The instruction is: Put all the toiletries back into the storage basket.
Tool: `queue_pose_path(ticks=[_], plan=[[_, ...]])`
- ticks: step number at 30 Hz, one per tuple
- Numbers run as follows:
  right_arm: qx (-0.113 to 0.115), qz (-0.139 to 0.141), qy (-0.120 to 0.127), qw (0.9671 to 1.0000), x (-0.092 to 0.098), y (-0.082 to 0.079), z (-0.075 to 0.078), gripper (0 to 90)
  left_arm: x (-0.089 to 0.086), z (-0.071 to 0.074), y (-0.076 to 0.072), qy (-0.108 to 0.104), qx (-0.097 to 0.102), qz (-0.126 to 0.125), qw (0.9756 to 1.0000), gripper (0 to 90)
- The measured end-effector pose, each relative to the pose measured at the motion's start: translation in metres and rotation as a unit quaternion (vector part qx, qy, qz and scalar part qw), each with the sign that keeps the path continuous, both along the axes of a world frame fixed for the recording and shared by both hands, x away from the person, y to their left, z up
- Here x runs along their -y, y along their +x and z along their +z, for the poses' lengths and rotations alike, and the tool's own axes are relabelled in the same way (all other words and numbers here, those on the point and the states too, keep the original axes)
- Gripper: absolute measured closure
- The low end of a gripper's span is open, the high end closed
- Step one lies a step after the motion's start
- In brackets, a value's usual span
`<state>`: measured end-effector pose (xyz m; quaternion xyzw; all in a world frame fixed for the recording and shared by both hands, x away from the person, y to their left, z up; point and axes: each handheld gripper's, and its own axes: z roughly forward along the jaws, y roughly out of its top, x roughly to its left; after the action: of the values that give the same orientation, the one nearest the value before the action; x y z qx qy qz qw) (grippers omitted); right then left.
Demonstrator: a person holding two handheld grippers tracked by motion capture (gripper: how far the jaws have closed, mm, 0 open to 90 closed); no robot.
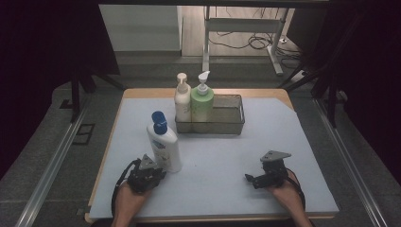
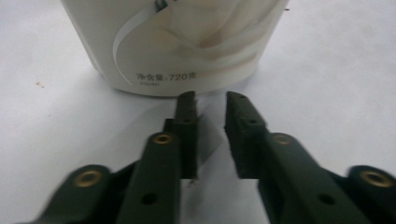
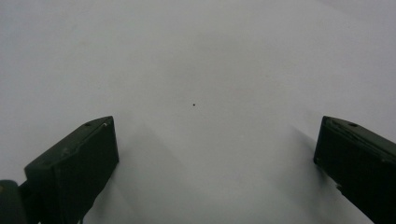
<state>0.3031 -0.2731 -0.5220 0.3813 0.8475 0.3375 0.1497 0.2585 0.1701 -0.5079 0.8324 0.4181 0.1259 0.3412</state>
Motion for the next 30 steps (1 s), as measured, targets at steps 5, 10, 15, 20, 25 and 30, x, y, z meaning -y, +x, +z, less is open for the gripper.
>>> queue_pose_path(ticks=[5, 10, 15, 20, 25, 30], plan=[[-0.001, 0.000, 0.000, 1.0000, 0.000, 0.000, 0.000, 0.0, -0.009, 0.001, -0.006, 0.006, 0.013, 0.009, 0.9999, 51.4], [-0.002, -0.001, 0.000, 1.0000, 0.000, 0.000, 0.000, 0.0, -0.018, -0.003, -0.008, 0.024, 0.019, 0.021, 0.9993, 32.5], [-0.001, -0.003, 0.000, 1.0000, -0.001, 0.000, 0.000, 0.0, -0.021, -0.006, -0.008, 0.024, 0.020, 0.037, 0.9988, 13.7], [-0.003, -0.004, -0.001, 1.0000, -0.001, 0.000, 0.001, 0.0, -0.027, -0.011, -0.007, 0.025, 0.014, 0.045, 0.9986, 12.1], [-0.003, 0.000, -0.004, 1.0000, 0.000, -0.001, 0.002, 0.0, -0.033, -0.014, -0.006, 0.010, 0.009, 0.044, 0.9989, 12.0], [0.004, 0.002, -0.002, 1.0000, 0.002, -0.002, 0.006, 0.0, -0.031, -0.015, -0.006, 0.015, 0.013, 0.044, 0.9988, 11.9]])
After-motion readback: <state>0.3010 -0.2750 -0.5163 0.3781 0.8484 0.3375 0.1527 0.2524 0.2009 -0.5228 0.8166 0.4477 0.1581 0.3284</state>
